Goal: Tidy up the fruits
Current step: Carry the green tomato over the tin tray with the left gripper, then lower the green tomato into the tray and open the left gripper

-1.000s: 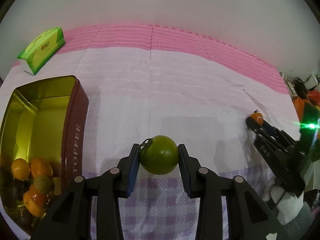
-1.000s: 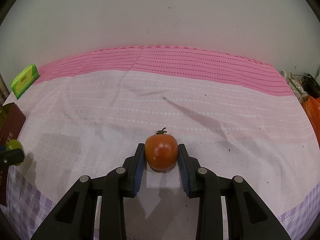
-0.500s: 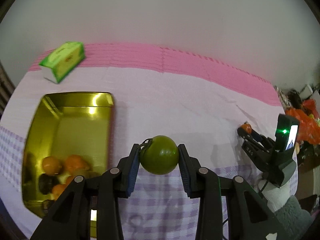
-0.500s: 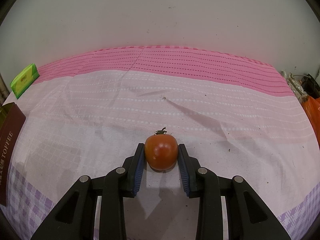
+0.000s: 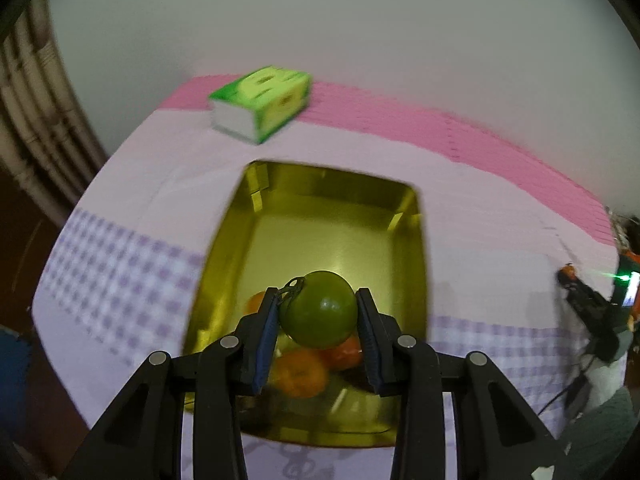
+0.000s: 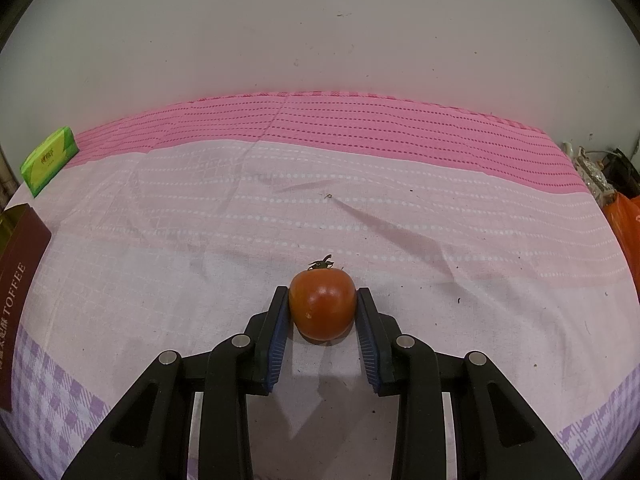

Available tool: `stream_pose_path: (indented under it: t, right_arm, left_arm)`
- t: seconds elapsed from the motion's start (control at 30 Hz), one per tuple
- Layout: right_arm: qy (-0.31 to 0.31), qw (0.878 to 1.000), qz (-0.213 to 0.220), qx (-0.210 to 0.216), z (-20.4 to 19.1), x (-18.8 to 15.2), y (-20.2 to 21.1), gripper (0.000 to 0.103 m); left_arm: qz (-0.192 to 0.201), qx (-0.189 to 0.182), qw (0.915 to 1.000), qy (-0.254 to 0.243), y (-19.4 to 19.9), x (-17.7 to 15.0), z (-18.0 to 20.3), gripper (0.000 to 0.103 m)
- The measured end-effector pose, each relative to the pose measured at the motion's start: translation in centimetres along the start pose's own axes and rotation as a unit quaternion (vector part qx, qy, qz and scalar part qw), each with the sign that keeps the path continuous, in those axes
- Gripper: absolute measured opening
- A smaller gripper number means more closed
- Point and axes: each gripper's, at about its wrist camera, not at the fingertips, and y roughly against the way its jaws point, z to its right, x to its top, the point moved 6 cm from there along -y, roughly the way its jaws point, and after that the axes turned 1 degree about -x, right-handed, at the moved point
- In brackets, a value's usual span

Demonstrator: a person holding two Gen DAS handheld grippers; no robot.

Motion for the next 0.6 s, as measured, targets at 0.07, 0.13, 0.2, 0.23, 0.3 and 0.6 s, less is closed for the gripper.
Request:
stream_pose_path:
  t: [0.07,0.13,0.2,0.23,0.3,0.6]
  right_arm:
    - [0.001,1.000,0.000,-0.001,0.0,0.0,0.0,0.034]
    - [0.002,1.000,0.000,-0.001,0.0,0.0,0.0,0.034]
    - [0.002,1.000,0.000,-0.001,0.0,0.0,0.0,0.034]
    - [0.002,1.000,0.000,-0.001,-0.1,0.0,0.0,0.034]
    - [0.002,1.000,0.000,-0.001,0.0,0.0,0.1,0.034]
    - [0.002,1.000,0.000,-0.001,0.0,0.0,0.1,0.034]
  left_arm:
    - [-0.007,0.001,1.0000,0.004,-0.3,-0.7,-0.8,0.034]
    - [-0.019,0.003,0.9998,0.007,-1.0,-1.6,-1.5,0.034]
    - [-0.031,0.003,0.9995,0.008,-1.6,-2.4,-1.7,0.034]
    - [-0.034,0.003,0.9994,0.008,-1.8,-2.7,-1.6,0.034]
    - [-0.038,0.003,0.9992,0.011,-2.0,-3.0,-1.7,0.034]
    - [-0.050,0.004,0.9985,0.022,-2.1,-3.7,-2.8,0.034]
